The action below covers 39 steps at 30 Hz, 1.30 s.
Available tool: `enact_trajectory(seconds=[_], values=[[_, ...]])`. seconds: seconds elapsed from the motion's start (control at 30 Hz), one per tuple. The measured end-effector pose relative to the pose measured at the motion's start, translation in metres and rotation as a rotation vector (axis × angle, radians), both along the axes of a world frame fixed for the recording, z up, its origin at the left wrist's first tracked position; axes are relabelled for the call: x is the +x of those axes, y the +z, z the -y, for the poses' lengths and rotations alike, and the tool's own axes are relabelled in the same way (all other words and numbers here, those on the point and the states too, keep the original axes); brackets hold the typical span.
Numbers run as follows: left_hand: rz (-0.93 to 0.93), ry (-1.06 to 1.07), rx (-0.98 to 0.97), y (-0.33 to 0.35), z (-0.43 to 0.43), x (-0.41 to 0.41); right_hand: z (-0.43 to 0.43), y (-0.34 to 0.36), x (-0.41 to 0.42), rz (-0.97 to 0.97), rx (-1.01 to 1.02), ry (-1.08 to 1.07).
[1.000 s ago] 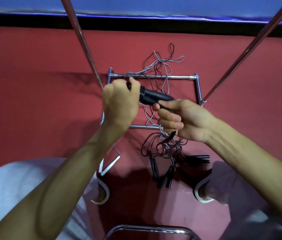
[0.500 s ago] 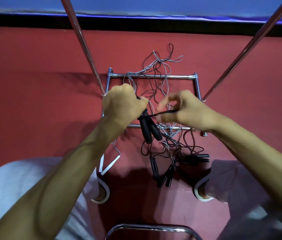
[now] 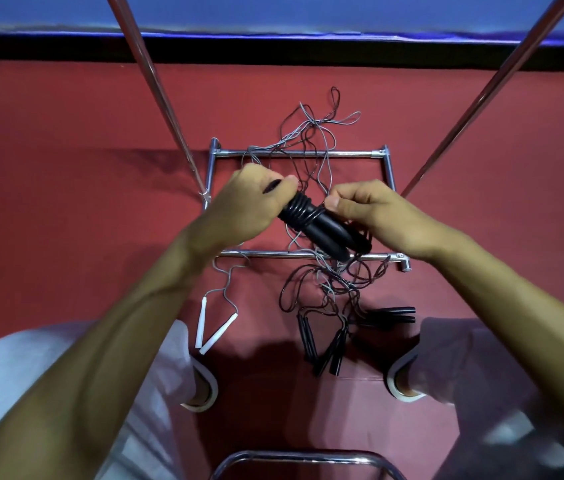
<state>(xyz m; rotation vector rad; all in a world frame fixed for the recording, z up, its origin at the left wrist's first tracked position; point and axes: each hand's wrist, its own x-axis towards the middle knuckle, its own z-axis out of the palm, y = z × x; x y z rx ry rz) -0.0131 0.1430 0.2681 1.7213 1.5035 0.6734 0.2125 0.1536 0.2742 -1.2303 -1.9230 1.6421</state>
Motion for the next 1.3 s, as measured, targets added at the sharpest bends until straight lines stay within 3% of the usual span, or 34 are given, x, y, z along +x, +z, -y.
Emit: enact_trajectory(seconds=[0.17,0.53,0.73,0.83,0.93,1.13,1.3], values=[[0.26,-0.023,-0.14,-0.002,0.009,0.007,0.016,0.003,-0.014,-0.257,-0.283,-0.084],[0.368,0.063,-0.003,-0.01,0.023,0.023,0.016,0.024,-0.012,-0.106,-0.034,-0.053],[0.443,0.099,0.002,-0.004,0.03,0.031,0.004,0.027,-0.004,-0.169,-0.097,0.045],[0.461,0.108,0.034,0.002,0.033,0.031,0.004,0.024,-0.006,-0.208,-0.023,0.036],[0.323,0.128,0.133,0.004,0.032,0.025,0.009,0.018,-0.014,-0.216,0.036,-0.008],[-0.051,0.083,0.228,-0.002,0.027,0.024,0.003,0.016,-0.007,0.063,0.247,0.002],[-0.208,0.112,0.171,-0.005,0.025,0.02,0.001,0.009,-0.014,0.187,0.467,0.071]])
